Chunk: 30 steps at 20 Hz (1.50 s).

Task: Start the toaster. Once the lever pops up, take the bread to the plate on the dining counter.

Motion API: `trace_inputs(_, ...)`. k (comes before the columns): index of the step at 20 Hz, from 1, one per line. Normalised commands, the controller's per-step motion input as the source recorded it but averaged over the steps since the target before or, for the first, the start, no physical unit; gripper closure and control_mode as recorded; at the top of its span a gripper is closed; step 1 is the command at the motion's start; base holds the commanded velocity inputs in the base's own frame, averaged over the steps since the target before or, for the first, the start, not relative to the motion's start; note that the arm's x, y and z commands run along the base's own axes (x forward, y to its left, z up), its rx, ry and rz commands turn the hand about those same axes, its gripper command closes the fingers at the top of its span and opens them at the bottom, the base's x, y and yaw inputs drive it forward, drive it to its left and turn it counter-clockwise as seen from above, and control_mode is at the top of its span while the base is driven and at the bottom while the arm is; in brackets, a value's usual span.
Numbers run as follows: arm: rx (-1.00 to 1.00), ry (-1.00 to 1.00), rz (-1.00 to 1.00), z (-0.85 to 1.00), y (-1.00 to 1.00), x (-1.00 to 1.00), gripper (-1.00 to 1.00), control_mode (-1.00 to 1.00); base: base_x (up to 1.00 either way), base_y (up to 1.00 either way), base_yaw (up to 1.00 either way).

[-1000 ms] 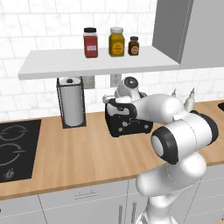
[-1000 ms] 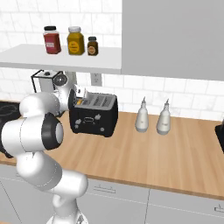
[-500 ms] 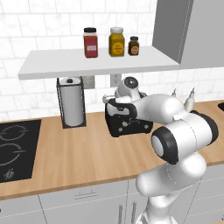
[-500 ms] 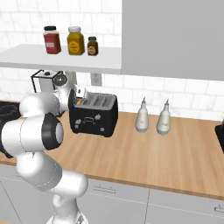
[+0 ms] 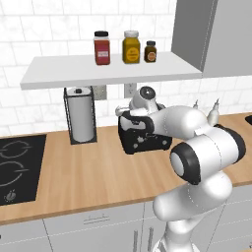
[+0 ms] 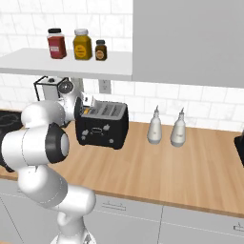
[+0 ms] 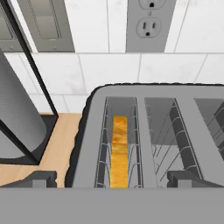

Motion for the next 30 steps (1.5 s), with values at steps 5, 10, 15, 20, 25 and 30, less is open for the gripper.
trace_inputs(5, 0.0, 0.0, 0.0, 0.0, 0.0, 0.0, -1.0, -1.0, 0.0, 0.0, 0.0)
trace_inputs(10, 0.0, 0.0, 0.0, 0.0, 0.0, 0.0, -1.0, -1.0, 0.0, 0.0, 0.0)
trace_inputs(15, 0.0, 0.0, 0.0, 0.0, 0.0, 0.0, -1.0, -1.0, 0.0, 0.0, 0.0)
trace_inputs(20, 0.0, 0.0, 0.0, 0.0, 0.0, 0.0, -1.0, -1.0, 0.0, 0.0, 0.0)
trace_inputs(25, 0.0, 0.0, 0.0, 0.0, 0.0, 0.0, -1.0, -1.0, 0.0, 0.0, 0.0)
trace_inputs(30, 0.0, 0.0, 0.0, 0.0, 0.0, 0.0, -1.0, -1.0, 0.0, 0.0, 0.0)
